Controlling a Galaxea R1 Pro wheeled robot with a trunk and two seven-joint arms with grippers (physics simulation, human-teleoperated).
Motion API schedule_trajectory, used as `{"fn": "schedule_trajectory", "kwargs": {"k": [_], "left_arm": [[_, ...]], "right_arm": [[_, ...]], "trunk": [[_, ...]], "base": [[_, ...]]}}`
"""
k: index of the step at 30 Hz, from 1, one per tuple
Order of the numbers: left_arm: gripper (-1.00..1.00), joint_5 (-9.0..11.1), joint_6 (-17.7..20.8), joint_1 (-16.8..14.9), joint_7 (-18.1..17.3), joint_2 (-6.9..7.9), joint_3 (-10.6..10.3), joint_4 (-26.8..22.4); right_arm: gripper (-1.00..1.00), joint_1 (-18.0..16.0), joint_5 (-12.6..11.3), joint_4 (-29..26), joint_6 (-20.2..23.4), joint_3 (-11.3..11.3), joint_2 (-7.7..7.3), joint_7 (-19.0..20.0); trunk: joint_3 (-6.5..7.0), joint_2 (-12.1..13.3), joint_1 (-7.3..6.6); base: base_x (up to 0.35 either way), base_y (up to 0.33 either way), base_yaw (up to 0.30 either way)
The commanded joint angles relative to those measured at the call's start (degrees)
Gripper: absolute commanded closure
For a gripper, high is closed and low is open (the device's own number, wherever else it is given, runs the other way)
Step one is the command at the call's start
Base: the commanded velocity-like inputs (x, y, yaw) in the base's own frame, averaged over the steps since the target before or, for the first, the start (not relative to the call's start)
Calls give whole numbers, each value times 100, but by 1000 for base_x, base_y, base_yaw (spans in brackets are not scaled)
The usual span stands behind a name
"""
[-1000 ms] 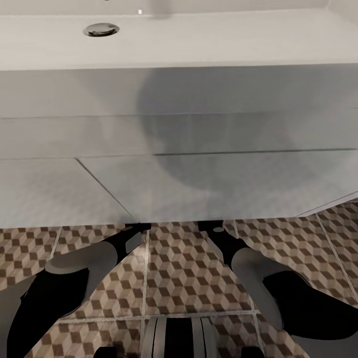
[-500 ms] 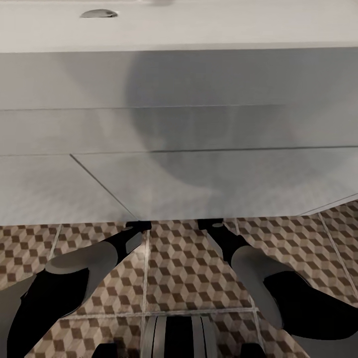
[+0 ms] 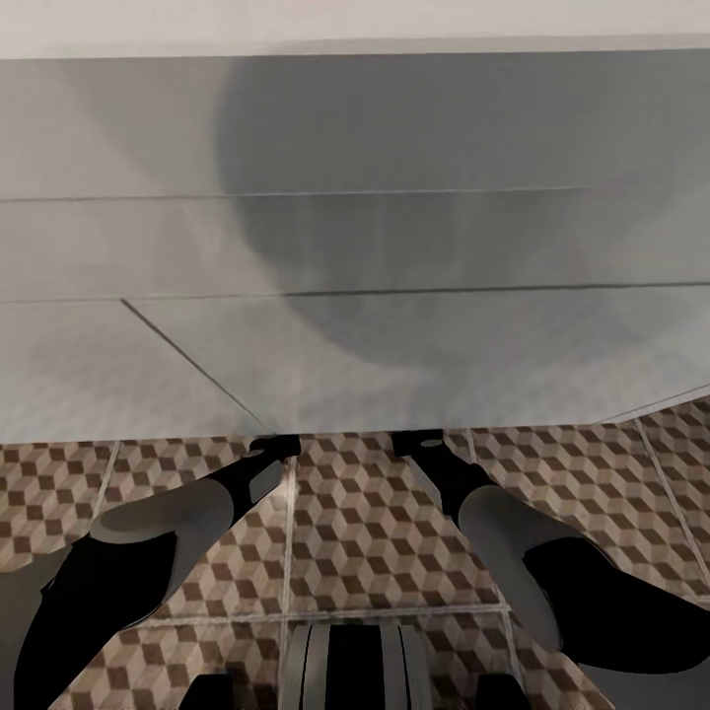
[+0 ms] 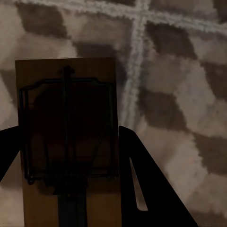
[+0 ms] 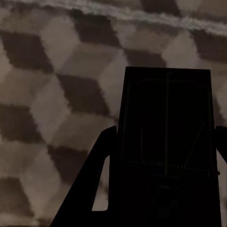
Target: Take the four mousetraps from the cabinet in the bathroom and place them on the bathroom floor. Make sure all four end up on the same floor surface, and ensure that at least two of them are either under or directly next to the same bathroom sink.
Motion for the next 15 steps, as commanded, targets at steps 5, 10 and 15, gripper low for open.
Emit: {"fn": "schedule_trajectory", "kwargs": {"k": [5, 10, 15], "left_arm": [[100, -18, 1, 0, 4, 0, 0, -7], [100, -18, -7, 0, 4, 0, 0, -9], [100, -18, -20, 0, 4, 0, 0, -9]], "right_arm": [[100, 0, -7, -20, 21, -1, 0, 7], [100, 0, -2, -31, -3, -8, 0, 7], [100, 0, 1, -54, -37, -10, 0, 7]], "trunk": [[-45, 0, 0], [-90, 0, 0], [-114, 0, 0]], "base": [[0, 0, 0], [0, 0, 0], [0, 0, 0]]}}
